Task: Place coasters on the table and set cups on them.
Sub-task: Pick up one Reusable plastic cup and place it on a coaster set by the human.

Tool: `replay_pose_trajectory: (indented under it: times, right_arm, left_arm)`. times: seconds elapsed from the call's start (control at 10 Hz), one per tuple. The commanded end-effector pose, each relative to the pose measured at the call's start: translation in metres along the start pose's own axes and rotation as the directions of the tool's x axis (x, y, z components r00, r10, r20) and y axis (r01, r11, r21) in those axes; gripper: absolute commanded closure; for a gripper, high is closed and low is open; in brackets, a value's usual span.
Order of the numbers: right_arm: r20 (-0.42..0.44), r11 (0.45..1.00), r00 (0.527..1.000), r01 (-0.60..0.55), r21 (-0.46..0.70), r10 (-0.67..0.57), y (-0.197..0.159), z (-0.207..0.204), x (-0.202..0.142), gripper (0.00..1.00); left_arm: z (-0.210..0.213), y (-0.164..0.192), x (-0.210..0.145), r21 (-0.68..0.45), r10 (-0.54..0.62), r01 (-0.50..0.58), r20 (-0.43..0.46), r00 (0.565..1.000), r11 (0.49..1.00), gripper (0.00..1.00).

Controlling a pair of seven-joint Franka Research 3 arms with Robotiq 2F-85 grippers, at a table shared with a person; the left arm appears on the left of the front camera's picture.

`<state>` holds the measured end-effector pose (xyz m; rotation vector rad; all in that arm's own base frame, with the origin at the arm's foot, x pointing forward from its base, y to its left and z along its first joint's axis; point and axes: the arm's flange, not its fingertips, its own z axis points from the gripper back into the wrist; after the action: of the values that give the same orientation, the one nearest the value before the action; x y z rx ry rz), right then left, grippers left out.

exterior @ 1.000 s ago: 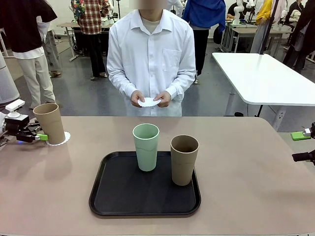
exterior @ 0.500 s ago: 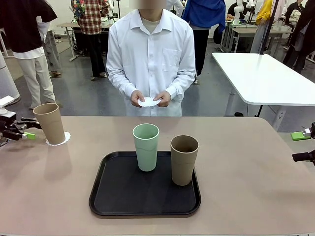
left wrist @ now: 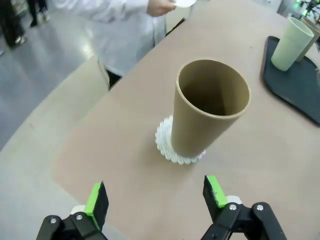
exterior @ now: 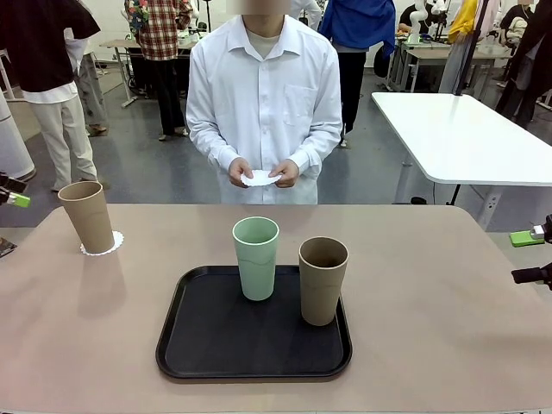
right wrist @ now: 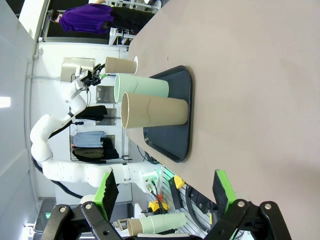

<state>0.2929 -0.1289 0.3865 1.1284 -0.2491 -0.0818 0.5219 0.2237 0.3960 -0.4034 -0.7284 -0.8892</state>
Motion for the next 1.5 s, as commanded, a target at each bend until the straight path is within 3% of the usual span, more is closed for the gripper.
replay_pose_trajectory:
  times: [0.0, 0.4, 0.8, 1.4]
  right_arm:
    - [0.004, 1.0, 1.0, -0.003, 0.015, 0.003, 0.0, -0.001, 0.001, 0.0]
    - [0.004, 1.0, 1.0, -0.003, 0.015, 0.003, 0.0, -0.001, 0.001, 0.0]
    - [0.004, 1.0, 1.0, -0.003, 0.015, 0.003, 0.0, -0.001, 0.001, 0.0]
    - [0.004, 1.0, 1.0, -0.003, 0.015, 0.003, 0.0, -0.001, 0.001, 0.0]
  left_arm:
    - [0.009, -0.038, 0.015, -0.013, 0.095, -0.098, -0.164, 0.982, 0.995, 0.0]
    - [0.04, -0.083, 0.058, 0.079, 0.107, -0.086, -0.314, 0.943, 0.993, 0.0]
    - [0.029, -0.118, 0.092, 0.156, 0.08, -0.005, -0.476, 0.876, 0.988, 0.0]
    - [0.031, -0.114, 0.098, 0.13, 0.056, 0.004, -0.455, 0.889, 0.992, 0.0]
